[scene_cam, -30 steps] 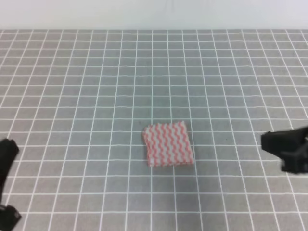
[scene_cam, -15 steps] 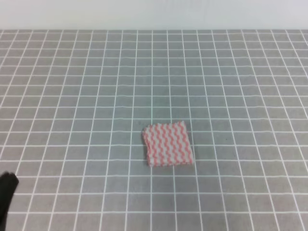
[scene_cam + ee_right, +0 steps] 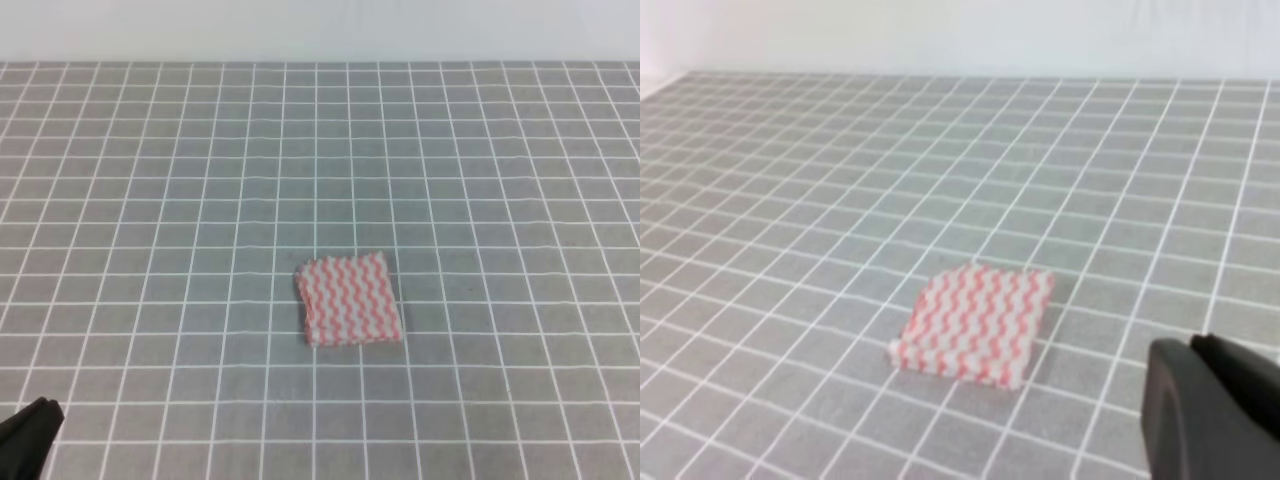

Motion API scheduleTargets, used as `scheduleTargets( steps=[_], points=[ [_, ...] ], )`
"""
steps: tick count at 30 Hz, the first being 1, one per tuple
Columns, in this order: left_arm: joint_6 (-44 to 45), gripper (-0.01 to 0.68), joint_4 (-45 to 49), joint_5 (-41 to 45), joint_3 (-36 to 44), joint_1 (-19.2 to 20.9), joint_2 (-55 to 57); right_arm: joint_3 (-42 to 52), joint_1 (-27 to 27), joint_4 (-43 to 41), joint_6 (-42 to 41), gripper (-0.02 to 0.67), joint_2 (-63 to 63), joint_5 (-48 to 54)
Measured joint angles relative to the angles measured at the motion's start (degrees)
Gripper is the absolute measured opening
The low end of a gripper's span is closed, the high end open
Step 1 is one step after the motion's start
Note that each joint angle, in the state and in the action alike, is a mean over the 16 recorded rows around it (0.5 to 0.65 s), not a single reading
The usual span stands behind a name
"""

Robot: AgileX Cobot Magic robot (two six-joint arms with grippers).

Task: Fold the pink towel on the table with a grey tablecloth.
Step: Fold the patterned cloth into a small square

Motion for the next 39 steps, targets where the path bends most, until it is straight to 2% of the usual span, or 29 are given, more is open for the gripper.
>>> scheduleTargets(
  steps=[11,18,27,39],
  points=[
    [0.0,-0.002,-0.1,0.3,0.0,0.0,0.0,1.2,-1.7,-7.1,0.1,-0.016,-0.3,-2.8],
    [0.0,-0.002,-0.1,0.4,0.0,0.0,0.0,5.8,-9.8,-10.4,0.2,-0.016,-5.5,-6.8],
    [0.0,-0.002,-0.1,0.4,0.0,0.0,-0.1,15.0,-20.1,-8.8,0.0,-0.016,-18.0,-8.4],
    [-0.1,-0.002,0.0,0.2,0.2,0.0,0.2,19.7,-21.3,-8.5,0.0,-0.016,-23.1,-1.8]
  ],
)
